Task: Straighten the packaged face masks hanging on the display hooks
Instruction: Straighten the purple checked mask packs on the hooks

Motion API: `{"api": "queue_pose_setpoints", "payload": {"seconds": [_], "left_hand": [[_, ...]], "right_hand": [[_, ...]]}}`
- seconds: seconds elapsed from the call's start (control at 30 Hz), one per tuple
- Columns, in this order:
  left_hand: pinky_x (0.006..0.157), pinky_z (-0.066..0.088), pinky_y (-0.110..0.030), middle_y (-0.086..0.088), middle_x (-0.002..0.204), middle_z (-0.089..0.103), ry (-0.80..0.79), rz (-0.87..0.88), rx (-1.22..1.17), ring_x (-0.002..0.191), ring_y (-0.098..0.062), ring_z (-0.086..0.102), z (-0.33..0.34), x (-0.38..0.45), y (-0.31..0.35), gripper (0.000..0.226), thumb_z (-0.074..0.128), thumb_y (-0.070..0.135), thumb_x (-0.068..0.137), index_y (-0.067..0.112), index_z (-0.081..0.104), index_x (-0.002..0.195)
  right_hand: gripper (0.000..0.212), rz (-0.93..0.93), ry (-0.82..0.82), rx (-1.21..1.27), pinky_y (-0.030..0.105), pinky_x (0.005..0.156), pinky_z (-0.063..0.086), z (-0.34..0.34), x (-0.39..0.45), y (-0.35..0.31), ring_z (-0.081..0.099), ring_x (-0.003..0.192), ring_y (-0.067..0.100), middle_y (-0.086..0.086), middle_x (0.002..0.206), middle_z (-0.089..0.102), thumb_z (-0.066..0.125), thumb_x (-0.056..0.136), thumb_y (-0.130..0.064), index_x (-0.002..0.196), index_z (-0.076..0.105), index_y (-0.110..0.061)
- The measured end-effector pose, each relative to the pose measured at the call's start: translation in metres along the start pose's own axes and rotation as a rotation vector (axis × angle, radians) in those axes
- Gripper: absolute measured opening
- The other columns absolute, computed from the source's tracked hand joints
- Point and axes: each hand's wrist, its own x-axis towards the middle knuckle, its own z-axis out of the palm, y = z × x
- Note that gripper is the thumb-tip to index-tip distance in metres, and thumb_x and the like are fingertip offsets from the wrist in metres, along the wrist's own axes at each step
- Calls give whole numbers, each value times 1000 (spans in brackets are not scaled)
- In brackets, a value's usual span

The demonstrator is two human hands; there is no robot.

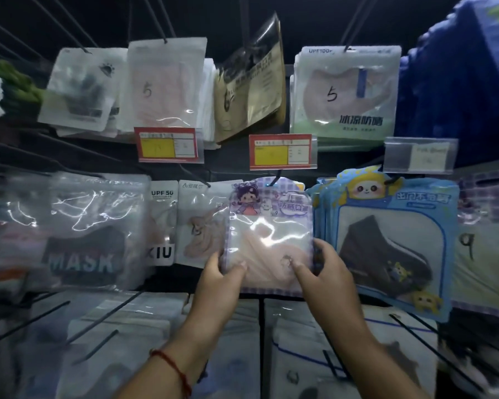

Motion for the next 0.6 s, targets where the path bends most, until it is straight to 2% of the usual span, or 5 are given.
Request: {"api": "queue_pose_setpoints", "payload": {"seconds": [0.17, 0.3, 0.4, 0.5, 0.6], "left_hand": [[89, 51, -34, 7, 110, 66, 72, 51, -40, 98, -9, 64, -3, -5, 2, 29, 65, 31, 93, 30, 54, 119], [98, 53, -37, 10, 121, 65, 48, 123, -55, 108, -9, 65, -3, -9, 12, 48, 69, 25, 90, 31, 52, 134], [82, 56, -29, 12, 108, 67, 45, 151, -77, 94, -5, 67, -9, -9, 17, 36, 69, 21, 91, 32, 55, 122], [67, 50, -21, 6, 97, 68, 39, 157, -96, 86, -9, 67, -22, -9, 23, 23, 71, 18, 89, 28, 57, 106], [75, 56, -32, 2, 92, 75, -25, 149, -140, 83, -15, 72, -36, -11, 31, 20, 75, 20, 86, 26, 63, 101]], "right_hand": [[34, -73, 71, -30, 31, 79, 52, 1, -9, -2, 58, 91, 0, -14, 110, 56, 70, 86, -38, 116, 53, -32], [36, -186, 125, -108, 20, 79, 42, -1, -14, -5, 51, 92, 2, -12, 104, 50, 76, 81, -28, 108, 52, -27], [33, -169, 76, -24, 14, 69, 43, -5, -18, -11, 54, 85, 1, -13, 95, 54, 79, 77, -26, 98, 53, -27], [28, -105, -24, 150, 29, 60, 52, -9, -23, -18, 59, 67, 8, -4, 78, 63, 77, 78, -14, 90, 54, -22], [23, -105, -78, 237, 49, 72, 56, -14, -28, -26, 66, 78, 28, 6, 82, 70, 73, 79, -8, 90, 55, -17]]}}
